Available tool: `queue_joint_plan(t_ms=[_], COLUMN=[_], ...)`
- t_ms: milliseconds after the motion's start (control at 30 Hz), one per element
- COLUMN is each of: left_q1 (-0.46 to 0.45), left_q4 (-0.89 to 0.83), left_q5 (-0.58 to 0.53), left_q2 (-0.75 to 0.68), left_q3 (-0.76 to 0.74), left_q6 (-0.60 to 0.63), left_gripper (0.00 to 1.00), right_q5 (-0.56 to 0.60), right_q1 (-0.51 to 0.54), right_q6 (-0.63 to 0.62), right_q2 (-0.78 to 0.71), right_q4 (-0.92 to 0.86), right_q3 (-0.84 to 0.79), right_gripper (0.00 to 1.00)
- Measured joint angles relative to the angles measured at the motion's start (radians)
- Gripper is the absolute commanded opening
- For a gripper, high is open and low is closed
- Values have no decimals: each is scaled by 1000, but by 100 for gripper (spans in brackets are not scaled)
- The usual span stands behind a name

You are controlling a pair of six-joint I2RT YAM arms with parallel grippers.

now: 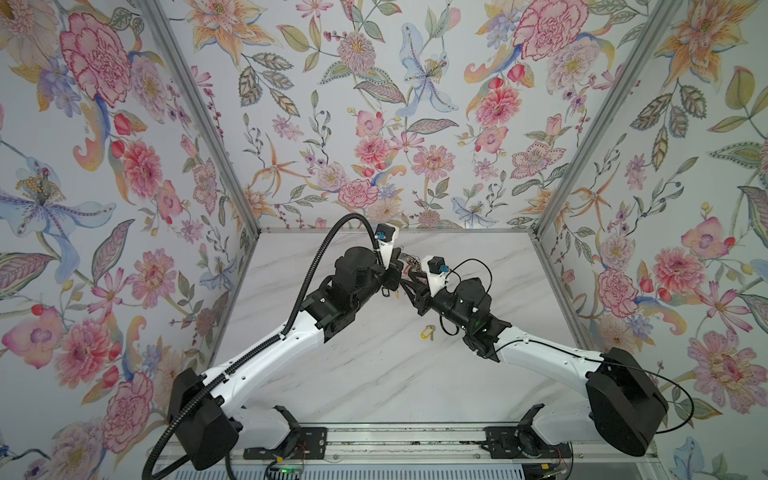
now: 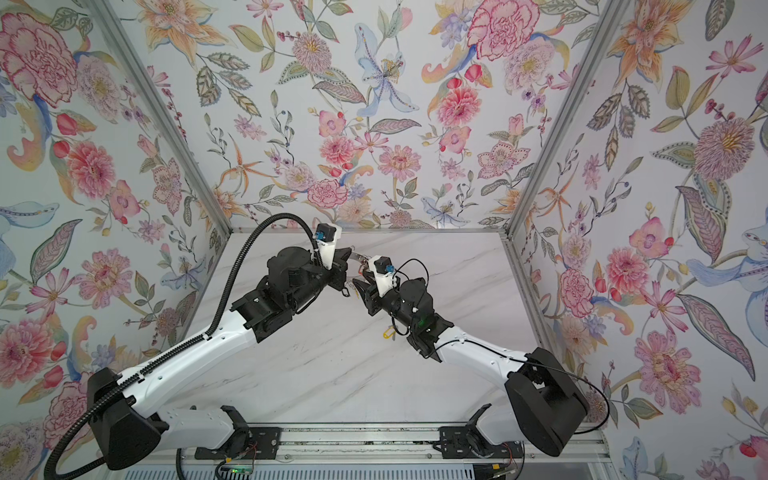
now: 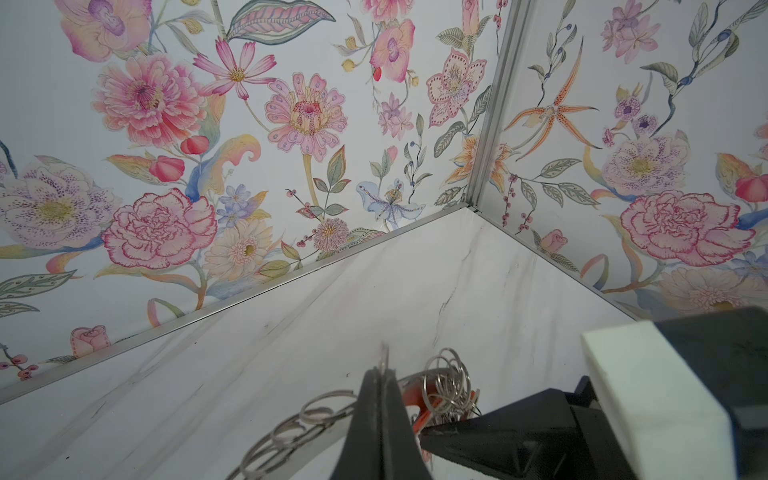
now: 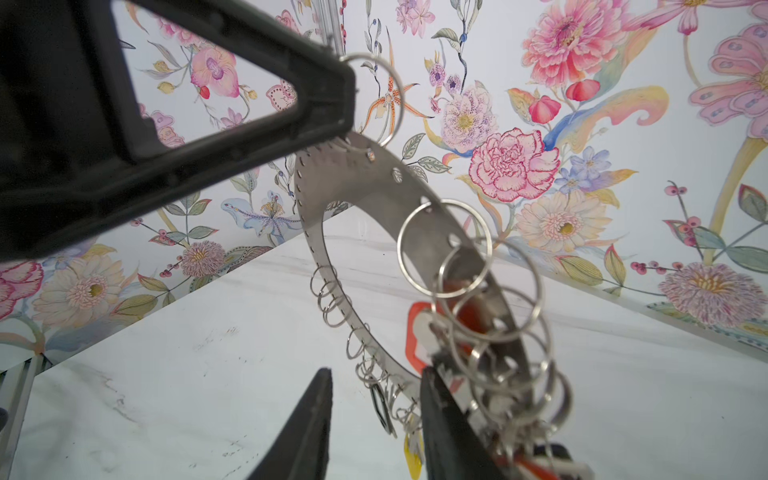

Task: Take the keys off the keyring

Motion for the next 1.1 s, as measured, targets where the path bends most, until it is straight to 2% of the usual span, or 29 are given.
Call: queue_joint_plan(t_ms=[800,900,1100], left_q1=[-16,-21,-27], left_q4=[4,4,4], left_q5=[-14,-14,-18], left_q2=[-3,-3,-3], left_q3=[0,0,0], left_q6=[0,0,0], left_gripper=[0,0,0], right_q5=[29,29,30], right_q1=[-10,-10,-10], right_q6=[2,2,10], right_q2=[0,0,0], right_q4=[-7,-10,-18], right_q3=[38,49,51], right_gripper=[37,31,15])
